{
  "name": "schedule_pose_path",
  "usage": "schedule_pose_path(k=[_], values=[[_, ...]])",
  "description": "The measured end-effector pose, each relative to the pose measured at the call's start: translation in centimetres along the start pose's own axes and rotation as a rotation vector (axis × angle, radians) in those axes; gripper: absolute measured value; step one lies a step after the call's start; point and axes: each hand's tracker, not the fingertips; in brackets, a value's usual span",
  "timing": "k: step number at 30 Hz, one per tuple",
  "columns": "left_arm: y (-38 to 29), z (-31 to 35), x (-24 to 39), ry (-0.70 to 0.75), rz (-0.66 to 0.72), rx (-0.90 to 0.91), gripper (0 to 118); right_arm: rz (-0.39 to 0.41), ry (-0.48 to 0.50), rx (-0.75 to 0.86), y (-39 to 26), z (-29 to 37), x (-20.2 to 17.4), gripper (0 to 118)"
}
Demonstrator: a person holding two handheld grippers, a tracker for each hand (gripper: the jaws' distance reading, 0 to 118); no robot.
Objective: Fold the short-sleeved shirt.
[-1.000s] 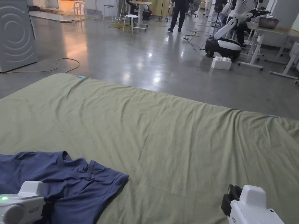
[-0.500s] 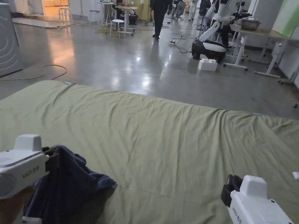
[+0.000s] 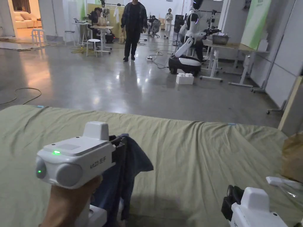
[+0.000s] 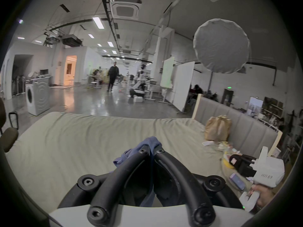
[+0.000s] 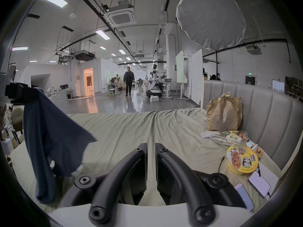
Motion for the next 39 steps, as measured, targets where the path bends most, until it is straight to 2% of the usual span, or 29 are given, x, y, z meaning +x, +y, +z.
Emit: schedule_pose_path(k=[5,9,16,17,20,21,26,32,34,35,37,38,39], values=[[-1.5,-3.7,6.4,-0.145,-0.038,-0.040,3,-0.018,-0.051,0.014,0.3,0.8,2.8,10],[-4.7,-5.7,11.4,-0.242,-0.080,-0.142,3,-0.038,-0.091,0.016,0.2,1.4,4.8,10],[-12.8,-8.1,15.6,-0.358,-0.094,-0.361,5,-0.055,-0.123,-0.014,-1.0,1.6,6.6,10],[-13.6,-8.1,15.8,-0.361,-0.095,-0.375,10,-0.054,-0.123,-0.019,-1.2,1.6,6.6,10],[-14.3,-6.2,16.5,-0.332,-0.133,-0.379,54,-0.057,-0.118,-0.035,-1.5,1.5,6.5,10],[-14.3,-5.8,16.2,-0.311,-0.140,-0.374,64,-0.058,-0.113,-0.039,-1.5,1.4,6.5,10],[-12.0,-5.0,11.9,-0.210,-0.037,-0.257,74,-0.052,-0.076,-0.047,-1.2,1.4,5.2,10],[-9.8,-1.2,5.8,0.039,0.021,-0.096,73,-0.013,-0.021,-0.011,-0.2,1.4,3.0,10],[-10.1,-0.4,3.4,0.123,0.025,-0.073,68,0.006,-0.011,0.006,0.1,1.5,2.1,10],[-10.2,0.2,2.6,0.152,0.025,-0.063,62,0.013,-0.010,0.015,0.3,1.5,1.7,10],[-10.4,1.6,1.3,0.205,0.019,-0.032,33,0.019,-0.006,0.039,0.5,1.6,0.9,10],[-10.8,2.0,0.7,0.224,0.009,-0.017,33,0.019,-0.006,0.055,0.5,1.6,0.6,10],[-10.9,2.5,0.3,0.249,-0.006,-0.008,27,0.028,-0.009,0.073,0.6,1.7,0.2,10]])
